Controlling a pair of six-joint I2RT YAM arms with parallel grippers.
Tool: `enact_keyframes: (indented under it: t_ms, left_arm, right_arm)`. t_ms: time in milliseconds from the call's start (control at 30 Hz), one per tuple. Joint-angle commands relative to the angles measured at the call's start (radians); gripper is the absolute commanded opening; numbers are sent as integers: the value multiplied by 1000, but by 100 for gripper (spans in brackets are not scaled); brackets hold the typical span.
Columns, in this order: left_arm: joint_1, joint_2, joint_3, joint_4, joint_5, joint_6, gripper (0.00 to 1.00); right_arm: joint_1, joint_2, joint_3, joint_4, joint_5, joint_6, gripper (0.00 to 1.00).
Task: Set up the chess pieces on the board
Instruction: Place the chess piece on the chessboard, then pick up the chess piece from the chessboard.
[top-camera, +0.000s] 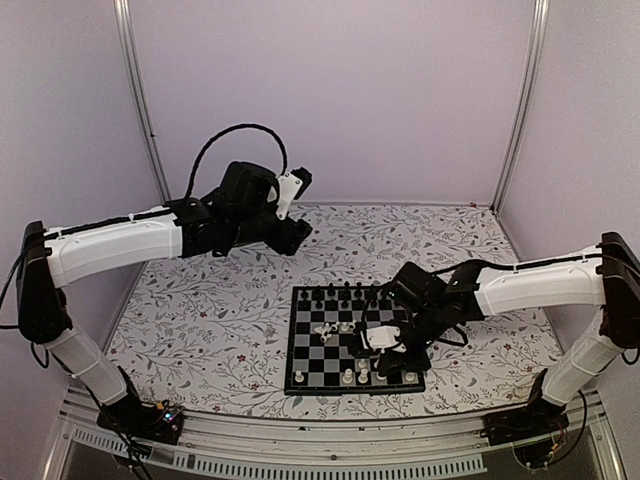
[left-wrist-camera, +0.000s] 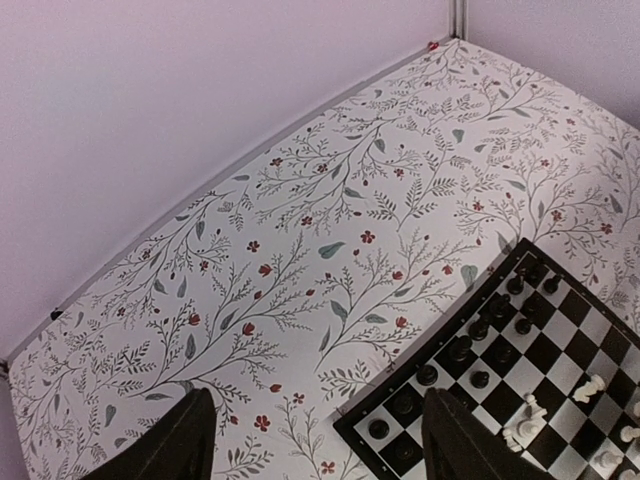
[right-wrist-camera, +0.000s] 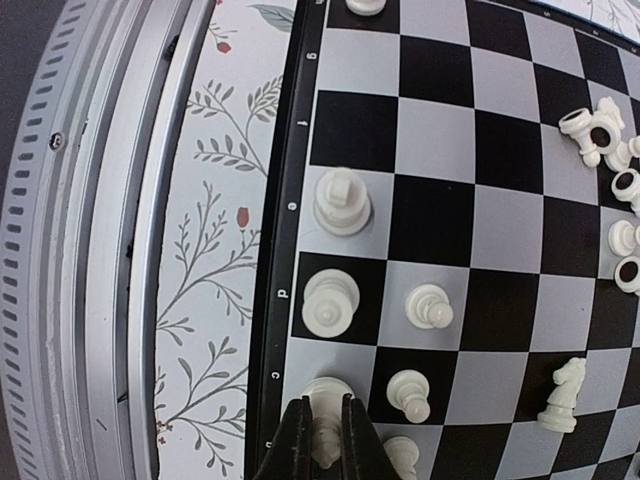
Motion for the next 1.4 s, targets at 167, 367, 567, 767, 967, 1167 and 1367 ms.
enact_keyframes:
  t_ms: [167, 367, 567, 767, 967, 1167, 1367]
  left_arm:
    - [10, 5, 26, -16, 20, 14, 73]
    - [8, 16, 36, -28, 27, 16, 73]
    - [8, 24, 41, -39, 31, 17, 73]
    - [8, 31, 43, -44, 30, 20, 73]
    - [7, 36, 46, -47, 29, 22, 73]
    - [7, 45, 53, -55, 38, 19, 73]
    - [7, 45, 55, -59, 40, 16, 73]
  right_arm:
    - [21, 39, 46, 1, 13, 15, 1]
    - [28, 52, 46, -3, 18, 15, 2]
    - [33, 64, 53, -6, 21, 16, 5]
    - [34, 52, 64, -26, 17, 20, 18]
    - [31, -37, 94, -103, 41, -8, 27]
    - [-87, -117, 155, -117, 34, -1, 32]
    - [-196, -54, 168, -66, 65, 53, 34]
